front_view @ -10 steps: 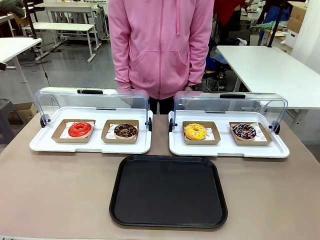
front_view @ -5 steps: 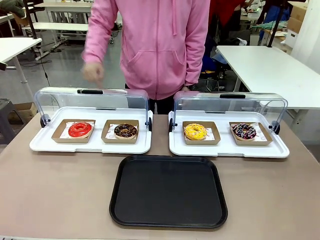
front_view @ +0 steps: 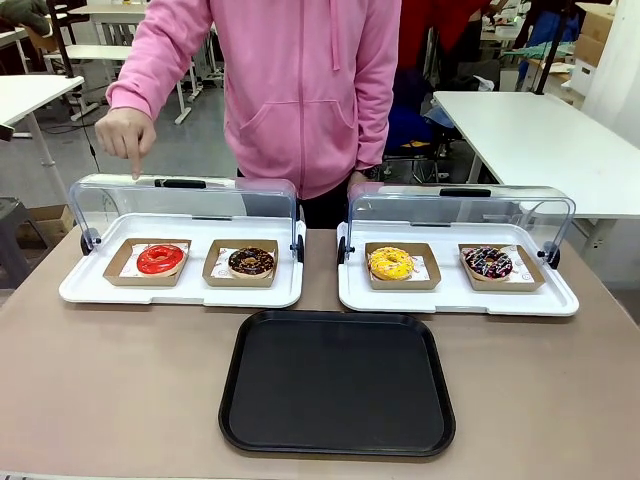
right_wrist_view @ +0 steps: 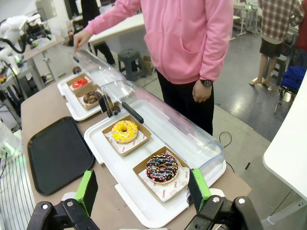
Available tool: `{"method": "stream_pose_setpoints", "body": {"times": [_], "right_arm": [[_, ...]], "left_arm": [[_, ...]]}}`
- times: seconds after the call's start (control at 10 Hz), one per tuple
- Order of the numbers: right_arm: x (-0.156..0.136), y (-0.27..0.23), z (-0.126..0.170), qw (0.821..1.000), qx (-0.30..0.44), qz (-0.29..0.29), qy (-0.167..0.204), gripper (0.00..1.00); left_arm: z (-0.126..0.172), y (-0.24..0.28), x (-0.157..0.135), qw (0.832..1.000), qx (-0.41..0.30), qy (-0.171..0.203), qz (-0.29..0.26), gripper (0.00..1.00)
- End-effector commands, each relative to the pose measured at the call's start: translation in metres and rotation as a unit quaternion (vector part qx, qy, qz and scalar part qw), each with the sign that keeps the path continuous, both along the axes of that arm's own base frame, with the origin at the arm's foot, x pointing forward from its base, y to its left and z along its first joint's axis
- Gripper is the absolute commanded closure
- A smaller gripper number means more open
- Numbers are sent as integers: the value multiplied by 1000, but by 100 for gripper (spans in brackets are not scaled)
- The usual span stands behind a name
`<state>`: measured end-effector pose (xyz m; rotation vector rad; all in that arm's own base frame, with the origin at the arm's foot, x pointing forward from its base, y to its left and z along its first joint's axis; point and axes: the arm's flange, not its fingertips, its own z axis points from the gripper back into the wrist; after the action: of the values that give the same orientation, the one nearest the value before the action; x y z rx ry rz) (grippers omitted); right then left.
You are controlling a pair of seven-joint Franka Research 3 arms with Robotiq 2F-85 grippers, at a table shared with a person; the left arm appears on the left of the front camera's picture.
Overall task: Move the first donut from the left to the tray.
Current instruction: Pick up the Paper togo box containing the Donut indicated by the person and place it on the Handle tray.
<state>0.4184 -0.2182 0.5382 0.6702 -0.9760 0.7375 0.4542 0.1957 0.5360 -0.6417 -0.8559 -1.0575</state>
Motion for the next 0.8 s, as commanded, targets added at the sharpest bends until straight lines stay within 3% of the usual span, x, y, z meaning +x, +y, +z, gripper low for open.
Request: {"method": "stream_pose_setpoints", "body": {"times": [0.0,0.7], "right_arm": [[1,0,1,1000,5,3,-5,0],[1,0,1,1000,5,3,-5,0]], "left_arm": [[1,0,-1,1000,2,-2,-1,0],[1,0,-1,1000,2,-2,-1,0]]}}
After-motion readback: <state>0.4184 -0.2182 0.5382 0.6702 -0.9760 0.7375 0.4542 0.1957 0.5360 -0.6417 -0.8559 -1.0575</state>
